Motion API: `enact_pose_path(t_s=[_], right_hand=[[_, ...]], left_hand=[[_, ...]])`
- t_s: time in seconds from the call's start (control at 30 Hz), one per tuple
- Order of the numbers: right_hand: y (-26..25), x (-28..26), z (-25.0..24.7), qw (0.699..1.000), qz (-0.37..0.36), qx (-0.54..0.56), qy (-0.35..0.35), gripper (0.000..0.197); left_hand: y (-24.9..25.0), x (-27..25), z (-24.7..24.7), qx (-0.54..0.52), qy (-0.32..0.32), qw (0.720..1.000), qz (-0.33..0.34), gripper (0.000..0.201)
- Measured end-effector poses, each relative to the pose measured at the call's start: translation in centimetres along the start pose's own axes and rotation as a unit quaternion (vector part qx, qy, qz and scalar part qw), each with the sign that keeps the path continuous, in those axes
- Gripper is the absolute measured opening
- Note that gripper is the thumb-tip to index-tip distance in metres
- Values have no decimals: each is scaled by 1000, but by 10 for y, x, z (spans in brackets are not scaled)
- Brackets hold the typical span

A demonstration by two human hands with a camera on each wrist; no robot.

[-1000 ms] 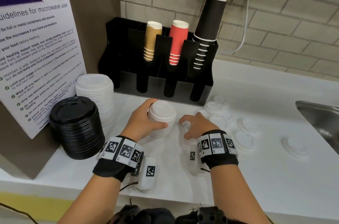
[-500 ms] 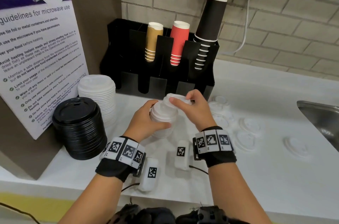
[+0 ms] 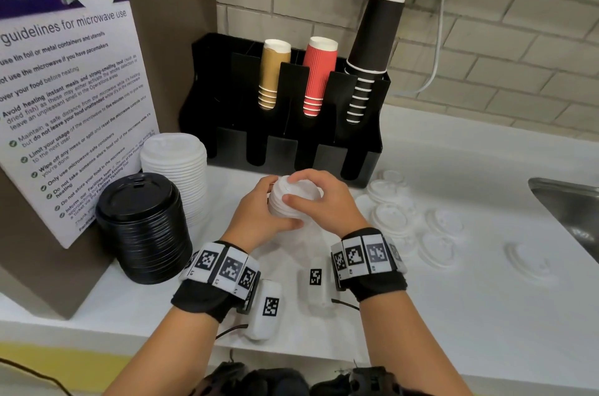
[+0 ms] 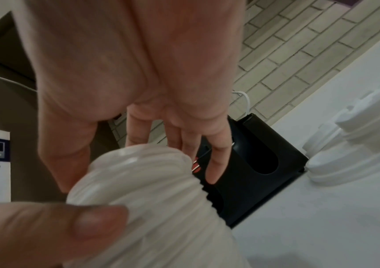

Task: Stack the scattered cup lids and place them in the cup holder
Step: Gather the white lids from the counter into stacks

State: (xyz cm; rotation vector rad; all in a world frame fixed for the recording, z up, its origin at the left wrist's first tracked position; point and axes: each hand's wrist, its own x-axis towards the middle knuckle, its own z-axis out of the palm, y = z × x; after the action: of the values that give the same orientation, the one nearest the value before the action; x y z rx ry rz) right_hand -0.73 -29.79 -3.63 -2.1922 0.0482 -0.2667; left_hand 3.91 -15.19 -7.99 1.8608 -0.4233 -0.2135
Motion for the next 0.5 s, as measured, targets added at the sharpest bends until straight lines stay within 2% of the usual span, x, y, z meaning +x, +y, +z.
enact_pose_path(t_s=[0.2,0.37,0.43,0.5], right_hand=[[-3,-2,2,1000,-8,-15,-15,30],[-3,-4,0,999,-10,-15,-28,34],[0,-5,-12,1000,8,-24,8,36],[10,-5,-33,993,72,-71,52,39]], left_hand=[[4,-3,0,9,-2,1000,-9,82],[6,-5,1,-1,-6,1000,17,66],[6,-5,1,-10,-7,1000,18,63],[4,-4,1,-14,-16,1000,13,64]])
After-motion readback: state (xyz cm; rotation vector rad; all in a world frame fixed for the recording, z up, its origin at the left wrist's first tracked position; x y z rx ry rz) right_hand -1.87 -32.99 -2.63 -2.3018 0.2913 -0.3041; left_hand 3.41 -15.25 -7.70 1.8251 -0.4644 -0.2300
